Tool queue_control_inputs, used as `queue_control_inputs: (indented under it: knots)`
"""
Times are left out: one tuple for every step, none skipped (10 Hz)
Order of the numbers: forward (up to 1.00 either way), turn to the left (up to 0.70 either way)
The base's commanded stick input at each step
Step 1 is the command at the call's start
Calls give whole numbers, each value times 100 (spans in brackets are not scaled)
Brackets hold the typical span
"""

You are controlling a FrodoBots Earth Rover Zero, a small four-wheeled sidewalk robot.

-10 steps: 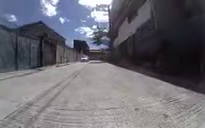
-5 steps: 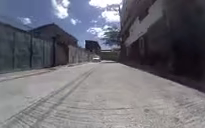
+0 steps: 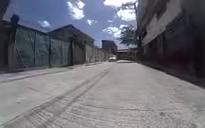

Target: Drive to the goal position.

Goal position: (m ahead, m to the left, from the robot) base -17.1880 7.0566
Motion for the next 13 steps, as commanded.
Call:
queue_control_inputs:
  knots:
    - [0, 100]
    - [0, 100]
    - [0, 100]
    - [0, 100]
    - [0, 100]
    - [0, 100]
    - [0, 100]
    - [0, 100]
    - [0, 100]
    - [0, 100]
    - [0, 100]
    - [0, 100]
    - [0, 100]
